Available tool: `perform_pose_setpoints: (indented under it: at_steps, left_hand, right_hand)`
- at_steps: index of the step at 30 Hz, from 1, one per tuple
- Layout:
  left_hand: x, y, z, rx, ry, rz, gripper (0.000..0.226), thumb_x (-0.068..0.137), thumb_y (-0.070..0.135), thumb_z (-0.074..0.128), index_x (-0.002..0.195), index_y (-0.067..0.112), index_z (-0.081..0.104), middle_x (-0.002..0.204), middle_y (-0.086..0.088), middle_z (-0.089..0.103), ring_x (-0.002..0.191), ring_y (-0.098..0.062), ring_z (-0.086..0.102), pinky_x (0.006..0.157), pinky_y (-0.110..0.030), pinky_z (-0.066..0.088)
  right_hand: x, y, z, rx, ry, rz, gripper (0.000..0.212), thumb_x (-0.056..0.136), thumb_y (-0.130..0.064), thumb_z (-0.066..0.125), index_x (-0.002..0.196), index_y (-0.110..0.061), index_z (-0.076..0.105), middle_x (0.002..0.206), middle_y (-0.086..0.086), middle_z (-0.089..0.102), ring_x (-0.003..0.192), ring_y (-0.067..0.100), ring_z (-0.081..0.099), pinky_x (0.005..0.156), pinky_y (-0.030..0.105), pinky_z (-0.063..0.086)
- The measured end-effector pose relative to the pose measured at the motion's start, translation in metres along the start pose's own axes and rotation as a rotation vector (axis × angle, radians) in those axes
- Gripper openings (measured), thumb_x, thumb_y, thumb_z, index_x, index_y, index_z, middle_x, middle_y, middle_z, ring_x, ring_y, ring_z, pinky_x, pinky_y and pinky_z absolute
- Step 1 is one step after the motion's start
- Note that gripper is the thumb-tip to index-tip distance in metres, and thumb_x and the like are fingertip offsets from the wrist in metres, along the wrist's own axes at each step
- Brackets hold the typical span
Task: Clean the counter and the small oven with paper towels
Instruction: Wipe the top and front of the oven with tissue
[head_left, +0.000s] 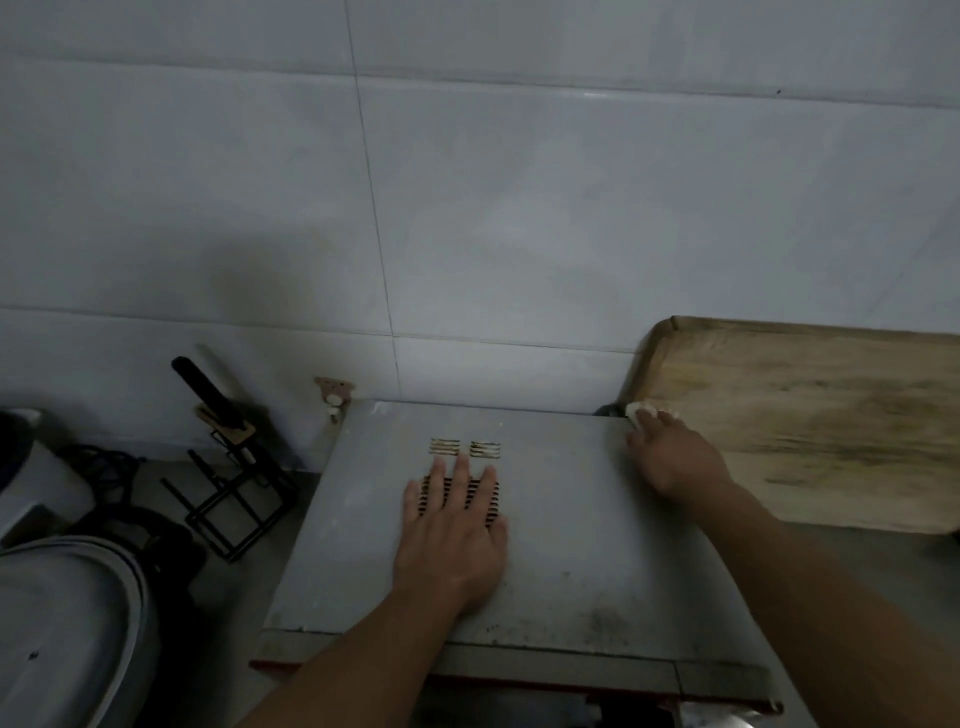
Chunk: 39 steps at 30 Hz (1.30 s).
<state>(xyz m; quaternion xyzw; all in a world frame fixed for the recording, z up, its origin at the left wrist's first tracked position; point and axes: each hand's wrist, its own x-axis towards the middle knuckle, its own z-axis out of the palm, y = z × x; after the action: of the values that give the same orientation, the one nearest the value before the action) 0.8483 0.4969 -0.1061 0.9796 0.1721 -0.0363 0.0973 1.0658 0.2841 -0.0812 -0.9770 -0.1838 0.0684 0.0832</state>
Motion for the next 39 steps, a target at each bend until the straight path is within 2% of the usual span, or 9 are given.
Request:
perform_pose_setpoints:
  at_steps: [6,10,14,17,21,25,29,33,39]
  left_hand:
    - [0.0,0.002,0.0,0.002,0.003,-0.008,0.064,0.1,0.055,0.012,0.157,0.037,-0.011,0.166,0.003,-0.021,0.152,-0.023,-0.021,0.122,-0.052,-0.01]
    - [0.0,0.002,0.0,0.011,-0.01,-0.01,0.063,0.101,0.055,0.011,0.157,0.037,-0.012,0.165,0.003,-0.021,0.152,-0.023,-0.021,0.122,-0.052,-0.01]
    - [0.001,0.002,0.0,0.019,-0.013,-0.01,0.063,0.101,0.054,0.01,0.157,0.037,-0.013,0.165,0.003,-0.023,0.152,-0.023,-0.022,0.122,-0.051,-0.011]
    - [0.001,0.002,0.0,0.021,-0.009,-0.01,0.063,0.1,0.055,0.009,0.157,0.036,-0.013,0.165,0.003,-0.022,0.151,-0.024,-0.022,0.121,-0.051,-0.012]
    - [0.001,0.001,0.001,0.021,-0.018,-0.011,0.064,0.1,0.055,0.008,0.157,0.036,-0.013,0.165,0.002,-0.022,0.151,-0.024,-0.023,0.122,-0.052,-0.011]
    - [0.0,0.002,0.0,0.028,-0.023,-0.008,0.063,0.1,0.055,0.008,0.157,0.037,-0.013,0.165,0.003,-0.022,0.151,-0.023,-0.022,0.122,-0.052,-0.01]
    - [0.0,0.002,-0.001,0.025,-0.029,-0.013,0.063,0.101,0.055,0.009,0.157,0.037,-0.012,0.165,0.004,-0.023,0.151,-0.023,-0.023,0.122,-0.051,-0.011]
    - [0.0,0.002,0.0,0.023,-0.027,-0.014,0.063,0.1,0.055,0.009,0.158,0.037,-0.01,0.165,0.004,-0.022,0.152,-0.022,-0.021,0.122,-0.051,-0.01]
    - [0.0,0.002,0.002,0.029,-0.03,-0.003,0.063,0.1,0.055,0.007,0.157,0.037,-0.012,0.165,0.003,-0.024,0.152,-0.023,-0.021,0.122,-0.051,-0.008]
  right_hand:
    - [-0.072,0.004,0.008,0.008,0.015,-0.051,0.062,0.1,-0.052,0.026,0.156,-0.026,0.019,0.164,0.008,0.013,0.148,0.029,0.02,0.118,0.037,0.02]
    - [-0.155,0.014,0.025,-0.01,0.058,-0.141,0.071,0.091,-0.066,0.008,0.156,-0.036,0.01,0.163,-0.005,0.001,0.152,0.017,0.007,0.121,0.031,0.011]
    - [-0.213,0.037,0.048,0.085,0.064,-0.153,0.067,0.095,-0.068,0.017,0.153,-0.035,0.027,0.159,-0.002,0.027,0.145,0.023,0.03,0.119,0.029,0.021]
    - [-0.232,0.039,0.051,0.112,0.093,-0.147,0.061,0.096,-0.068,0.021,0.152,-0.044,0.024,0.149,0.002,0.044,0.134,0.024,0.044,0.112,0.03,0.029]
    - [-0.219,0.038,0.04,0.084,0.065,-0.179,0.066,0.096,-0.069,0.017,0.144,-0.033,0.045,0.15,0.0,0.041,0.137,0.024,0.042,0.112,0.021,0.019]
    - [-0.161,0.032,0.017,0.062,0.042,-0.202,0.06,0.099,-0.059,0.021,0.156,-0.037,0.016,0.163,-0.01,0.004,0.15,0.01,0.005,0.117,0.022,0.011]
    - [-0.075,0.021,0.008,0.015,-0.007,-0.092,0.058,0.103,-0.045,0.034,0.156,-0.026,0.02,0.164,0.006,0.015,0.149,0.025,0.018,0.117,0.035,0.021]
    - [-0.024,0.019,0.011,0.045,-0.032,-0.098,0.057,0.101,-0.046,0.034,0.154,-0.029,0.023,0.163,0.004,0.018,0.149,0.025,0.016,0.119,0.038,0.02]
    - [-0.078,0.017,0.014,0.059,-0.024,-0.028,0.062,0.101,-0.05,0.034,0.156,-0.028,0.017,0.165,0.004,0.007,0.15,0.026,0.012,0.12,0.037,0.016]
